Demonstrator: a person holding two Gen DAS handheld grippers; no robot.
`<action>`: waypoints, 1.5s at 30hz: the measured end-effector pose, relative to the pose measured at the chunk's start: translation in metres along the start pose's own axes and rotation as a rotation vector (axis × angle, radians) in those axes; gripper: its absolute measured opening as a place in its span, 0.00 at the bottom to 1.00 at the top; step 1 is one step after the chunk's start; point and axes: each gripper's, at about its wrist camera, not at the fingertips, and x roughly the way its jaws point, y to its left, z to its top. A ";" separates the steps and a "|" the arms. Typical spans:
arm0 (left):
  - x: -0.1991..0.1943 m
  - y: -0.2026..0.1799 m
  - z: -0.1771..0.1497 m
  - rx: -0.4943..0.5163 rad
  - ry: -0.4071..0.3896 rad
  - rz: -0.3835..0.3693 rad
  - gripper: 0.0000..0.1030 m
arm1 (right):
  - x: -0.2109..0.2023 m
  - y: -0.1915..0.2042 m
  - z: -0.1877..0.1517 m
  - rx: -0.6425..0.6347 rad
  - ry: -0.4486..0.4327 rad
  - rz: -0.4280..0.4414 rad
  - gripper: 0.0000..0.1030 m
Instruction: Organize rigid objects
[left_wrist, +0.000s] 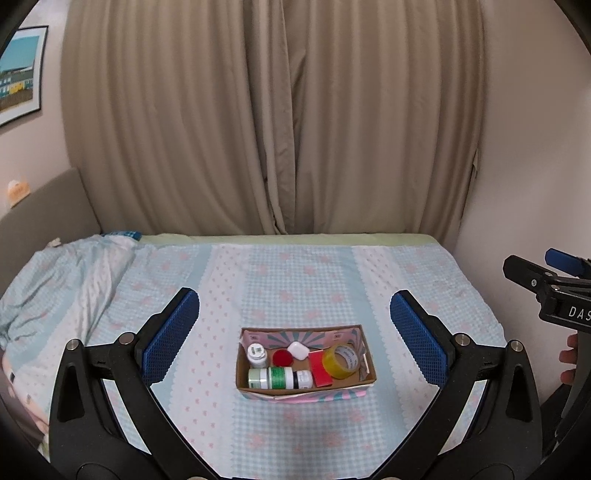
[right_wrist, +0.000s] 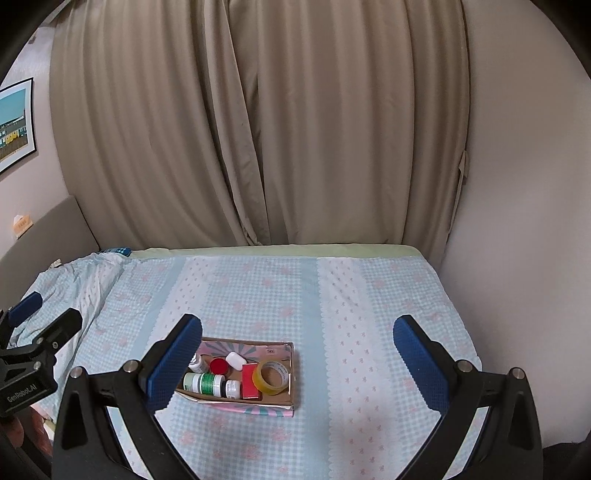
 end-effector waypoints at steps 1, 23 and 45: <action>0.000 0.000 0.001 -0.001 -0.002 0.002 1.00 | -0.001 -0.001 0.000 0.002 -0.001 -0.001 1.00; -0.004 0.002 0.003 0.001 -0.009 0.011 1.00 | 0.001 -0.001 0.001 -0.001 -0.005 -0.011 1.00; -0.005 0.005 -0.005 -0.007 -0.011 0.022 1.00 | -0.001 -0.002 0.000 -0.007 -0.004 -0.014 1.00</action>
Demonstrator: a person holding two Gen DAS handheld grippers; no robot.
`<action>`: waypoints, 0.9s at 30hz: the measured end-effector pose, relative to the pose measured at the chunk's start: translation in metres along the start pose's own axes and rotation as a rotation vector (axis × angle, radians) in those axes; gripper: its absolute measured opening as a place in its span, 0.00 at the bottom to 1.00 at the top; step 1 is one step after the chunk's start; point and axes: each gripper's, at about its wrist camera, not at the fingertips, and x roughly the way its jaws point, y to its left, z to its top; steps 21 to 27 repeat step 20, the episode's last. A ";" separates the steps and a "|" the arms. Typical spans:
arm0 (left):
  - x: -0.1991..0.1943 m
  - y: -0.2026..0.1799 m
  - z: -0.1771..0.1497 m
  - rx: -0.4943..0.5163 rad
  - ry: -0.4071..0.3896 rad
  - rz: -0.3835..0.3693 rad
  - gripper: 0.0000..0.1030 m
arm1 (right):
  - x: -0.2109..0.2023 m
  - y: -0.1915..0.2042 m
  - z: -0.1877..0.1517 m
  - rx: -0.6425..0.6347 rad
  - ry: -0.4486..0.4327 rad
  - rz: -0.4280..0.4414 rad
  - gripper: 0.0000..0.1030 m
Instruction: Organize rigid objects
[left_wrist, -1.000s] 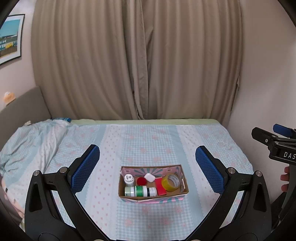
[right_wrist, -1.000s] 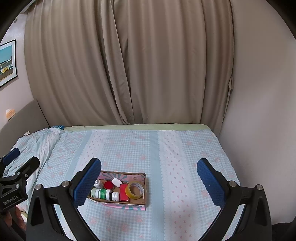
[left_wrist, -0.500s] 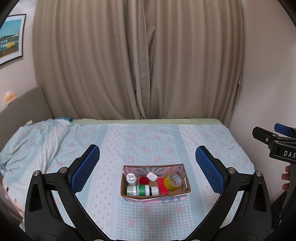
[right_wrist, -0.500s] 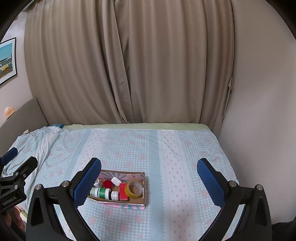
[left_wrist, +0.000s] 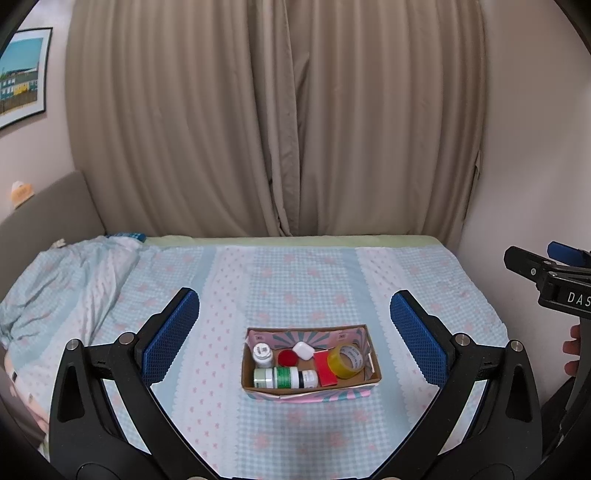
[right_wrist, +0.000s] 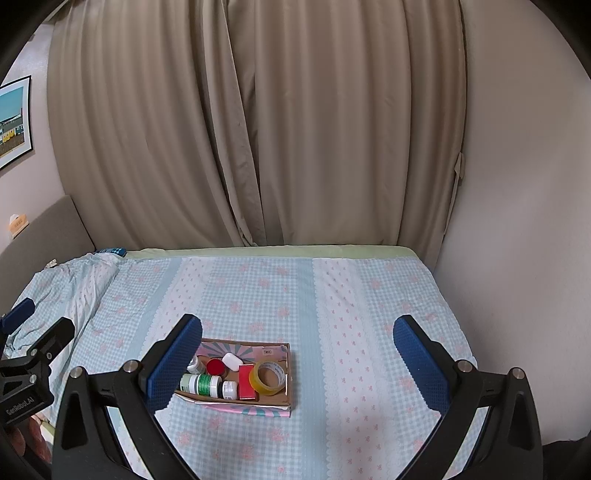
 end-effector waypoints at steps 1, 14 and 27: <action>-0.001 0.000 0.000 -0.001 0.000 0.002 1.00 | 0.000 0.001 0.000 0.000 0.000 -0.002 1.00; -0.011 -0.002 0.008 0.021 -0.100 0.048 1.00 | 0.002 0.003 0.002 -0.001 -0.002 -0.001 1.00; 0.005 -0.005 0.011 0.033 -0.091 0.049 1.00 | 0.013 0.003 0.007 0.005 0.003 0.006 1.00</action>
